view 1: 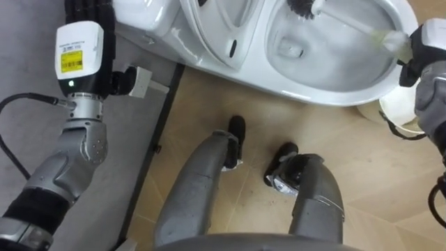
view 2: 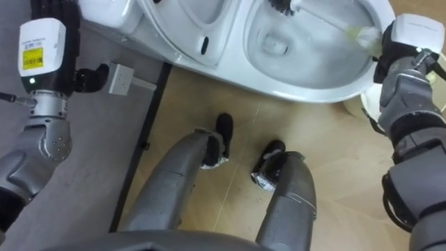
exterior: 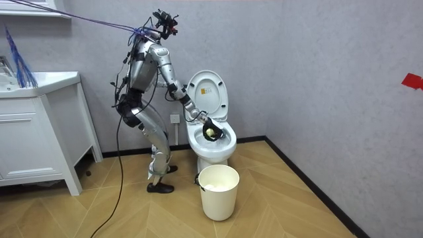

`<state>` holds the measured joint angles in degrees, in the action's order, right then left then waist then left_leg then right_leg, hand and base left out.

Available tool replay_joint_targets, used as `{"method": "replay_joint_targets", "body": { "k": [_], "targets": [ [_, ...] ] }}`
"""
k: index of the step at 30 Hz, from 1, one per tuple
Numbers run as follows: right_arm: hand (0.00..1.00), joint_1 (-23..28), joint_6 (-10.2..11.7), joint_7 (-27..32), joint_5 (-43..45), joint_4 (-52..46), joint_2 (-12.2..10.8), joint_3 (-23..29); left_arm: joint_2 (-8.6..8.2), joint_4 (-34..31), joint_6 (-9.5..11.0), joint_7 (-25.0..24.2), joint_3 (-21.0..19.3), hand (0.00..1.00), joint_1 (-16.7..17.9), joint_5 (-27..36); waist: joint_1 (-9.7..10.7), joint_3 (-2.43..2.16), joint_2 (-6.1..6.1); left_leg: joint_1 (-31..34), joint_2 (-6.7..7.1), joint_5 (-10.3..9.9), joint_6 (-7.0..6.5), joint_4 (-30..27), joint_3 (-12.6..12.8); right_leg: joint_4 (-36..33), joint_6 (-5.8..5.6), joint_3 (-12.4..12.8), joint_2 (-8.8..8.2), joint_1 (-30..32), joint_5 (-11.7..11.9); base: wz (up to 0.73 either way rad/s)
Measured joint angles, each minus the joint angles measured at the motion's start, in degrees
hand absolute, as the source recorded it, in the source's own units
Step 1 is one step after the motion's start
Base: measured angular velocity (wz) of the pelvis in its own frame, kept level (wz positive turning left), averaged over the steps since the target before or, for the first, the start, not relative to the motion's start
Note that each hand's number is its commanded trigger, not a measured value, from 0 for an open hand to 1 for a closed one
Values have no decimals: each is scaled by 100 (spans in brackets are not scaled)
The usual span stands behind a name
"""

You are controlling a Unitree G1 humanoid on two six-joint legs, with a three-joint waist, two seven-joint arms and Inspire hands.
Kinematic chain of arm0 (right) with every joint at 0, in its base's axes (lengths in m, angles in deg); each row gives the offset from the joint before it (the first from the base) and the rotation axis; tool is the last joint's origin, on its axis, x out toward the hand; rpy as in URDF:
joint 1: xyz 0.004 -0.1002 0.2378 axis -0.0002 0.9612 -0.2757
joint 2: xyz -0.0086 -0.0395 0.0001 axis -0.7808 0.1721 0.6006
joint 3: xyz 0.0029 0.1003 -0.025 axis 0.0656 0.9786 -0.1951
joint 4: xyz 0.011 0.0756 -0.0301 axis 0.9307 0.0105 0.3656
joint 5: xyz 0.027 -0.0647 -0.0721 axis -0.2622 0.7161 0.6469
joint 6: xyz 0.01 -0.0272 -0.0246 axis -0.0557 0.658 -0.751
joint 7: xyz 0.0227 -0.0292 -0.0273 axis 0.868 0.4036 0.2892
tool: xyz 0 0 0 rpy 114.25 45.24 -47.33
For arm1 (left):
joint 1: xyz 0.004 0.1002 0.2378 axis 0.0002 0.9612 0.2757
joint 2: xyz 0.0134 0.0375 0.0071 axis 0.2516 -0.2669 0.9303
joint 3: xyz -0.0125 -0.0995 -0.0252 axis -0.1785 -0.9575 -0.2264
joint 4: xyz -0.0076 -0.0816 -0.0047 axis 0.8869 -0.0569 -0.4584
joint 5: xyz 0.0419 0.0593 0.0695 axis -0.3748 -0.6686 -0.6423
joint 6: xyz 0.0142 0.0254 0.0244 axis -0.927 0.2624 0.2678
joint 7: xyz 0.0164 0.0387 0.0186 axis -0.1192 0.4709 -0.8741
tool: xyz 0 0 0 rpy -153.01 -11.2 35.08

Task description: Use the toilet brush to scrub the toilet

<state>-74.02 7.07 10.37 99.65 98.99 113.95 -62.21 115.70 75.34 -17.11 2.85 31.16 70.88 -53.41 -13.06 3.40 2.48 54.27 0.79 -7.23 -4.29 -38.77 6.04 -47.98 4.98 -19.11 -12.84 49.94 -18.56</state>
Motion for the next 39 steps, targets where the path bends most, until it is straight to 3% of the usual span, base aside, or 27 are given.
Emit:
{"method": "replay_joint_targets", "body": {
  "k": [2,7,11,14,20,22,24,27,29,32,33,35,37,39],
  "targets": [
    [100,115,-33,-4,302,-19,-2,-10,-87,6,-69,-150,18,0,-3,-5,-96,-48,104,-20,15,-7,-11,17,4,3,-13,5,-13,-7,5,0],
    [100,276,-290,-188,824,-58,18,-297,-303,176,-125,-369,59,0,-82,4,-274,-49,380,-113,-20,-21,6,43,-2,70,-30,-6,36,-115,6,-3],
    [100,550,-527,-562,1129,-82,-45,-655,-318,188,-107,-454,111,0,-40,13,-436,-61,518,-167,-102,-7,48,117,-35,261,39,-90,154,-240,69,-3],
    [100,692,-541,-720,1275,-224,-71,-551,-324,250,-81,-547,116,0,-12,37,-384,-83,550,-313,-83,18,70,231,-77,351,45,-151,147,-391,45,11],
    [100,1057,-604,-1056,1450,-534,-144,-506,-378,351,-57,-766,179,0,115,511,-250,-80,542,-876,-105,-29,145,446,-150,747,28,-255,266,-1056,31,5],
    [100,1222,-604,-1069,1449,-526,-182,-504,-389,420,-47,-848,191,0,196,531,-227,-52,469,-1097,-105,-29,152,580,-131,882,6,-249,298,-1264,40,0],
    [100,1351,-605,-1074,1448,-529,-298,-502,-394,471,-29,-837,162,0,287,549,-175,-79,434,-1267,-109,-41,171,667,-116,988,-3,-244,327,-1435,36,-2],
    [100,1669,-589,-1104,1500,-535,-454,-401,-576,705,23,-838,59,0,410,574,-112,-44,235,-1656,-92,-49,184,819,-89,1150,-40,-233,341,-1808,18,0],
    [100,1988,-444,-1185,1534,-527,-513,-281,-664,909,61,-845,-5,0,447,493,-78,-90,82,-1904,-89,-50,185,860,-56,1257,-75,-228,348,-2082,-12,0],
    [100,2375,-334,-1234,1573,-614,-556,-220,-673,978,51,-887,-65,0,571,435,1,-160,-53,-2305,-98,-50,185,1014,-3,1500,-99,-302,389,-2539,-14,6],
    [100,2498,-309,-1238,1572,-631,-570,-183,-684,989,47,-897,-91,0,612,434,38,-165,-80,-2412,-99,-50,185,1046,1,1572,-113,-315,407,-2665,-6,10],
    [100,2979,-181,-1248,1607,-687,-673,124,-802,1110,51,-915,-244,0,878,440,154,-243,-215,-2897,-89,-50,186,1293,10,1938,-180,-389,474,-3220,34,11],
    [100,3347,-85,-1270,1691,-795,-730,460,-886,1135,62,-950,-389,0,1118,407,205,-297,-271,-3233,-92,-50,186,1480,-15,2260,-239,-384,567,-3607,96,5],
    [100,3647,-33,-1343,1696,-799,-831,752,-994,1122,94,-990,-572,0,1345,370,256,-313,-316,-3514,-84,-55,194,1616,-20,2495,-278,-397,620,-3923,149,0]
  ]
}}
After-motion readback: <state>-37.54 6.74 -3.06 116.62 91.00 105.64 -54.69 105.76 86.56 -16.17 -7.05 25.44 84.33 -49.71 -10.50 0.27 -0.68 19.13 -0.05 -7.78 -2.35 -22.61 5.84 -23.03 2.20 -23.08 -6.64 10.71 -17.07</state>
